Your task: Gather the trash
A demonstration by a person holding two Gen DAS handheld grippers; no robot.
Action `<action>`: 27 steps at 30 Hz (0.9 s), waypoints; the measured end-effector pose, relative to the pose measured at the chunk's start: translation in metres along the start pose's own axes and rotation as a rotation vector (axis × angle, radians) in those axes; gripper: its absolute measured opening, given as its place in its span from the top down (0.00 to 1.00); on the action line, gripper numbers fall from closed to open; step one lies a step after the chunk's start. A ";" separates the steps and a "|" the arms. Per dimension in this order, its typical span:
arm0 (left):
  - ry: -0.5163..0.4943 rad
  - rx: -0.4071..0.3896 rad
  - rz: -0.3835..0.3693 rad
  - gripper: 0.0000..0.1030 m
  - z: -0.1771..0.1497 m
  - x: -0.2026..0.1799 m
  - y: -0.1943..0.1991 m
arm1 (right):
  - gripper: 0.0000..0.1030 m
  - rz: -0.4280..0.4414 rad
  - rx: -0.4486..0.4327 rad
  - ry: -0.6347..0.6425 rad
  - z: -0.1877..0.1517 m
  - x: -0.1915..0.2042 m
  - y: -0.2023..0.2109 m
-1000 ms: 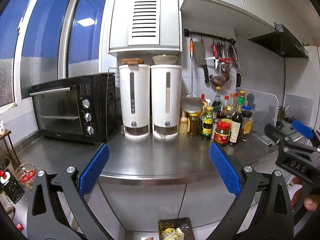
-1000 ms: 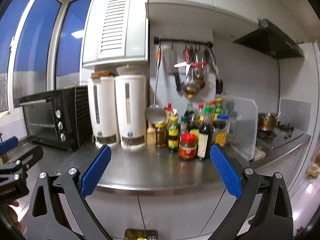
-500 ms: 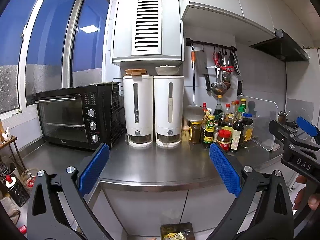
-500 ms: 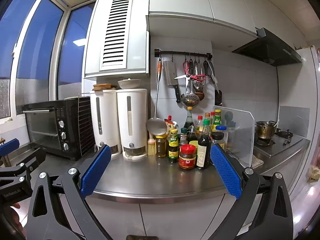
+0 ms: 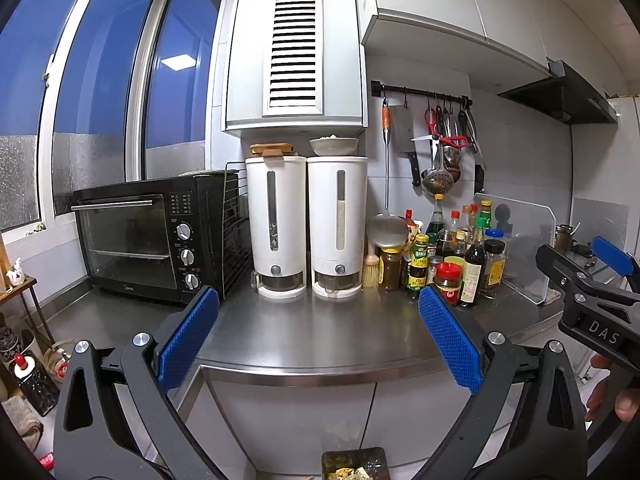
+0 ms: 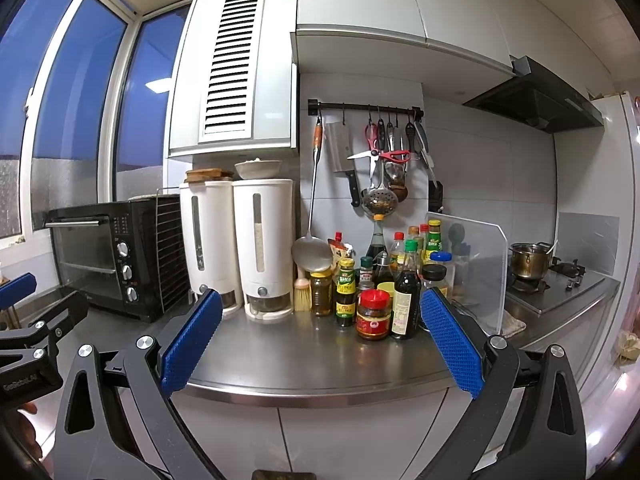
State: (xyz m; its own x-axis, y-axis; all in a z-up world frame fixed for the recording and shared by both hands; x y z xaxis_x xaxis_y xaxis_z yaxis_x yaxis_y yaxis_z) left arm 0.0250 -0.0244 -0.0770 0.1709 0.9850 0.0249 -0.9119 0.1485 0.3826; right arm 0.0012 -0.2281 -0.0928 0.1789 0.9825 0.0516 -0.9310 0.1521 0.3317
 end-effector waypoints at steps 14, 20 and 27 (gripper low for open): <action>-0.003 0.004 0.001 0.08 0.000 -0.001 -0.001 | 0.03 -0.001 0.002 -0.004 0.001 -0.002 0.002; 0.000 -0.001 0.002 0.08 0.001 0.002 -0.001 | 0.03 -0.001 0.001 -0.004 0.002 -0.002 0.003; -0.003 0.007 -0.001 0.08 0.000 0.005 -0.004 | 0.03 0.001 0.003 -0.004 0.002 -0.002 0.002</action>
Point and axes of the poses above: each gripper's, at about its wrist camera, not at the fingertips, and y roughly against the way its jaws point, x to its left, z to its top, the point moved 5 cm from there along -y, roughly the way its jaws point, and after that the axes turned 10 degrees about x, right-handed, at the moved point
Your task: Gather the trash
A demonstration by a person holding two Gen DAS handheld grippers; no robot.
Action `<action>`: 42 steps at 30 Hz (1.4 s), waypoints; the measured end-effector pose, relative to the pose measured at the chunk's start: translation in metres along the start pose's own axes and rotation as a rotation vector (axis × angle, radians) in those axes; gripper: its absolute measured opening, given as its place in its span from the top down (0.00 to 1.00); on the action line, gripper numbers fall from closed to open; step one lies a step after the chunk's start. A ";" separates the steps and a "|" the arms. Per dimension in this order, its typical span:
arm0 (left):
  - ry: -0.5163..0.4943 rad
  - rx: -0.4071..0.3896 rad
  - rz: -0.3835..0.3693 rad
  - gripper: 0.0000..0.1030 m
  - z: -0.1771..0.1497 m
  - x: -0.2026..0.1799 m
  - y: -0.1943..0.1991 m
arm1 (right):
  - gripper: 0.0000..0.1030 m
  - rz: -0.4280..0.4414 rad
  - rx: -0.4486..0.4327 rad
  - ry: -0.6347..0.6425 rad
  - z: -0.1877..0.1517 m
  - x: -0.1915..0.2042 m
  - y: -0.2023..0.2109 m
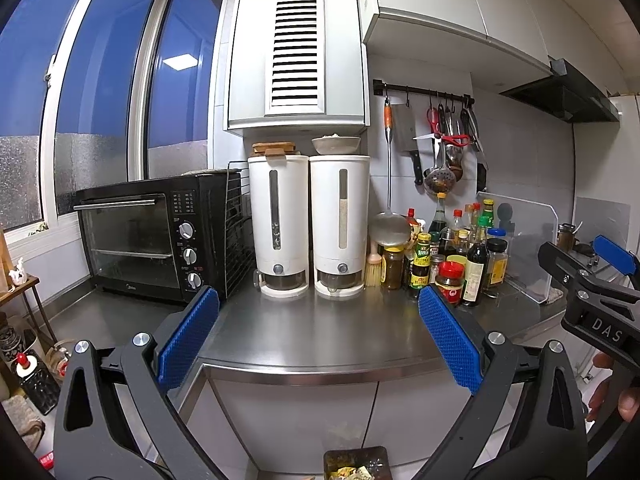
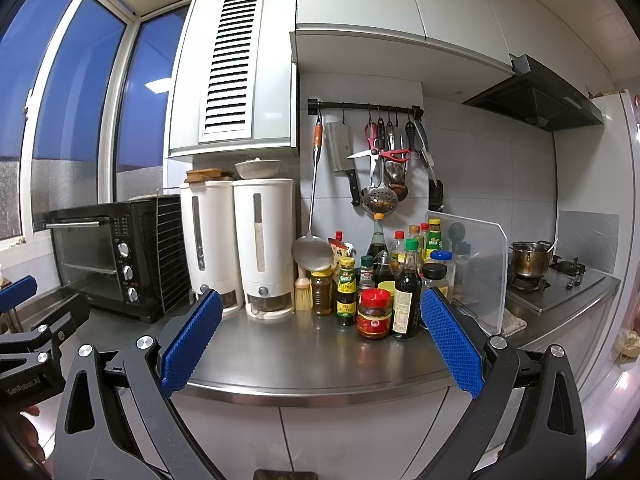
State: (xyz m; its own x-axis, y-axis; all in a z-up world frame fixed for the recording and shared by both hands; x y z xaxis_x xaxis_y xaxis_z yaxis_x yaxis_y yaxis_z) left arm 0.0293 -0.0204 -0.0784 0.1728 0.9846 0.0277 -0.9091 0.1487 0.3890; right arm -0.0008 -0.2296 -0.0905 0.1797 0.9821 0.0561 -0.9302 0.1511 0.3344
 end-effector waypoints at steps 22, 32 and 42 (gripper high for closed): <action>0.001 -0.008 -0.001 0.08 0.002 0.001 0.003 | 0.03 0.015 -0.001 0.009 0.004 -0.001 0.001; 0.003 -0.007 0.002 0.08 0.002 0.003 0.003 | 0.03 0.016 0.000 0.007 0.003 0.001 0.001; 0.007 -0.012 0.003 0.08 0.003 0.002 0.005 | 0.03 0.018 0.004 0.007 0.002 0.002 0.000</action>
Point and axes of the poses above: each gripper's, at about its wrist camera, not at the fingertips, and y roughly against the way its jaws point, x to its left, z to its top, the point moved 5 cm from there along -y, roughly the way its jaws point, and after that the axes turned 10 degrees about x, right-handed, at the moved point
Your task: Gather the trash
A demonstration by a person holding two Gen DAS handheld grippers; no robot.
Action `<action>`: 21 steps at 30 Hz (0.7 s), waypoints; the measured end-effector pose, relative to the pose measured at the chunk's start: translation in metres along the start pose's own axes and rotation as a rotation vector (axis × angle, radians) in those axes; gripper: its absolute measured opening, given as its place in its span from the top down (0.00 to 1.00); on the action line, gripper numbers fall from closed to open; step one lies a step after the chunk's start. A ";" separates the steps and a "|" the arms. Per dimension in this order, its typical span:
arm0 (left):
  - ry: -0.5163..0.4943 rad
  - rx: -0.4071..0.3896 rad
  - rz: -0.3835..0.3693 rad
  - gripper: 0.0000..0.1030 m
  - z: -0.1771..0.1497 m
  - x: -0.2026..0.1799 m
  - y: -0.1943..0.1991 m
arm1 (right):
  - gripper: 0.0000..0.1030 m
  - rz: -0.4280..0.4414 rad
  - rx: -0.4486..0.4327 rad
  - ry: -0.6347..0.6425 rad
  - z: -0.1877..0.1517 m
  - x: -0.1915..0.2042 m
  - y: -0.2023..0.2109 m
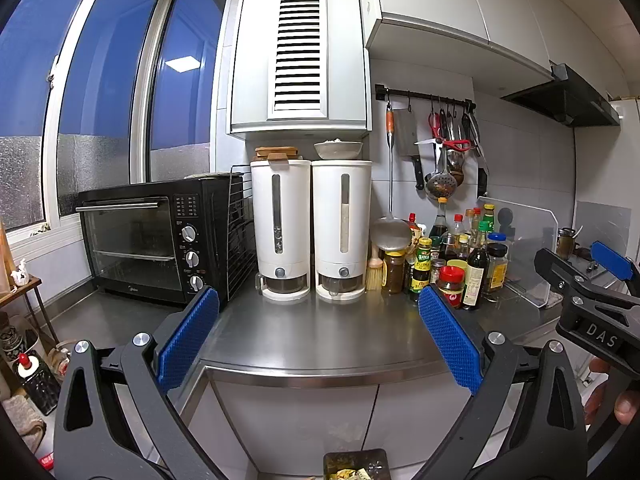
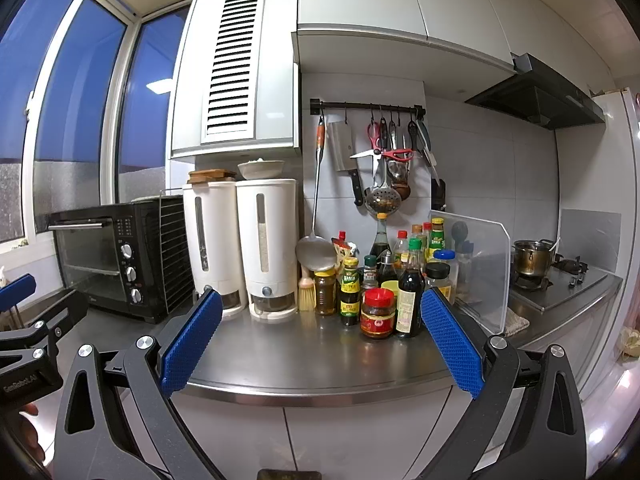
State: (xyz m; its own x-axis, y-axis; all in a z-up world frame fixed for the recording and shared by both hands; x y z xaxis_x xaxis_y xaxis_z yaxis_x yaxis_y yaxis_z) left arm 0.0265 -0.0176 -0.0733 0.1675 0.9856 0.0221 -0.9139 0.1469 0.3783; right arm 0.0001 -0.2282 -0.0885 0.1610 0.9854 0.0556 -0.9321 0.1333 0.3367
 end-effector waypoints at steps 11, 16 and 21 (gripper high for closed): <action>0.012 0.015 -0.005 0.08 0.000 0.002 -0.002 | 0.03 -0.002 -0.001 -0.002 0.000 0.003 0.000; 0.047 0.029 -0.023 0.08 -0.001 0.010 -0.006 | 0.03 -0.005 -0.001 -0.003 0.000 0.004 0.000; 0.043 0.013 -0.015 0.08 0.000 0.011 -0.004 | 0.03 -0.004 0.002 -0.004 0.001 0.006 -0.001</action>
Point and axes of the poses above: each gripper's, at about its wrist camera, not at the fingertips, and y roughly against the way its jaws point, x to its left, z to its top, the point moved 5 cm from there along -y, roughly the way its jaws point, and after that the axes turned 10 degrees about x, right-handed, at the moved point
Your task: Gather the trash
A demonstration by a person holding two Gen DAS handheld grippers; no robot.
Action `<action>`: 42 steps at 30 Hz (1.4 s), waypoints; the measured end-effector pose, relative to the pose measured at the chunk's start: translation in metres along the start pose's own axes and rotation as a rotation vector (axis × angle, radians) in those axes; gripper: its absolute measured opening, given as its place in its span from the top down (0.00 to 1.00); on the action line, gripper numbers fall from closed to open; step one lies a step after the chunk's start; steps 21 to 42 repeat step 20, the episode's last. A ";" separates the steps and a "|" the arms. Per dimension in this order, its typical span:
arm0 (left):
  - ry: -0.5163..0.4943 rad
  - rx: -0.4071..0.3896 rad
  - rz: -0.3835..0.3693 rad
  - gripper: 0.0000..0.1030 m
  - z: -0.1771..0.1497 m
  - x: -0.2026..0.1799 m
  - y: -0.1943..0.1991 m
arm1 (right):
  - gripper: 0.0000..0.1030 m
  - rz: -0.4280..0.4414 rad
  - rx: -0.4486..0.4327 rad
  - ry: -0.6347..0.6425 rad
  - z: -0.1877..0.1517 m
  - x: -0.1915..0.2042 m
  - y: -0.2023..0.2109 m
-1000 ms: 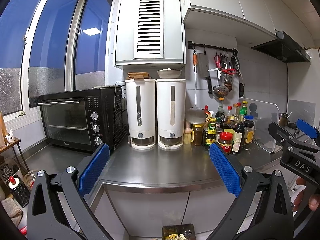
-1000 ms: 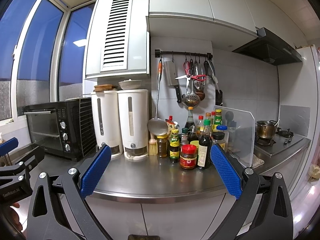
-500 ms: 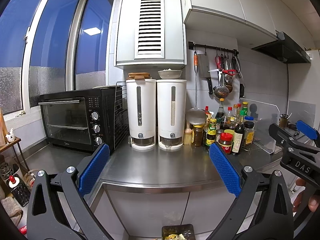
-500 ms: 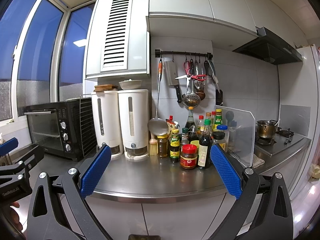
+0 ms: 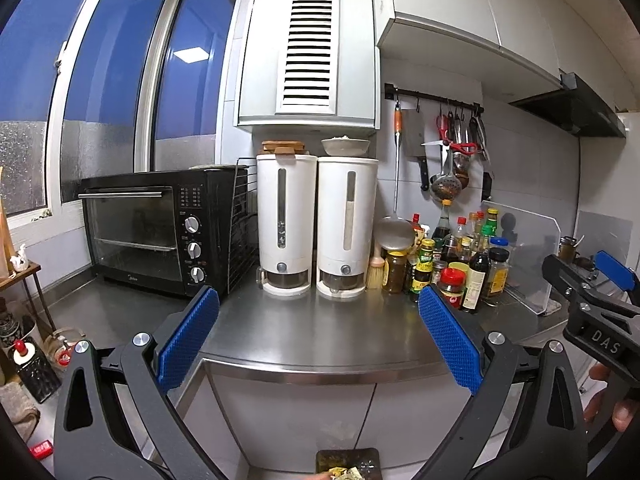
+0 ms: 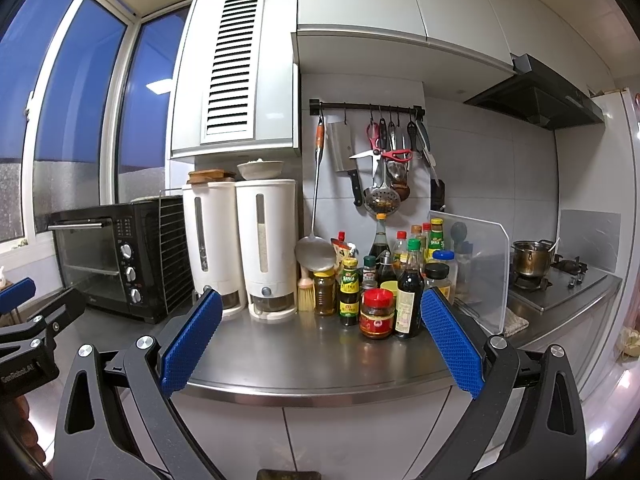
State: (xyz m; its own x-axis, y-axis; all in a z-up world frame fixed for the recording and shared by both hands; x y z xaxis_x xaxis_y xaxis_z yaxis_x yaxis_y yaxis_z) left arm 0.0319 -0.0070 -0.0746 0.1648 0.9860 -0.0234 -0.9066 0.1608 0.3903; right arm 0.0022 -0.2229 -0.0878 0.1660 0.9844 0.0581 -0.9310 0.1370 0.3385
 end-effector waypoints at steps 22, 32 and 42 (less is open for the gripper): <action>-0.033 -0.010 0.013 0.08 -0.003 -0.002 0.000 | 0.03 0.009 0.015 0.001 -0.002 0.004 -0.001; -0.033 -0.010 0.013 0.08 -0.003 -0.002 0.000 | 0.03 0.009 0.015 0.001 -0.002 0.004 -0.001; -0.033 -0.010 0.013 0.08 -0.003 -0.002 0.000 | 0.03 0.009 0.015 0.001 -0.002 0.004 -0.001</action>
Point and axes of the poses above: each gripper's, at about its wrist camera, not at the fingertips, and y roughly against the way its jaws point, x to its left, z to its top, the point moved 5 cm from there along -y, roughly the way its jaws point, and after that the axes turned 10 degrees about x, right-handed, at the moved point
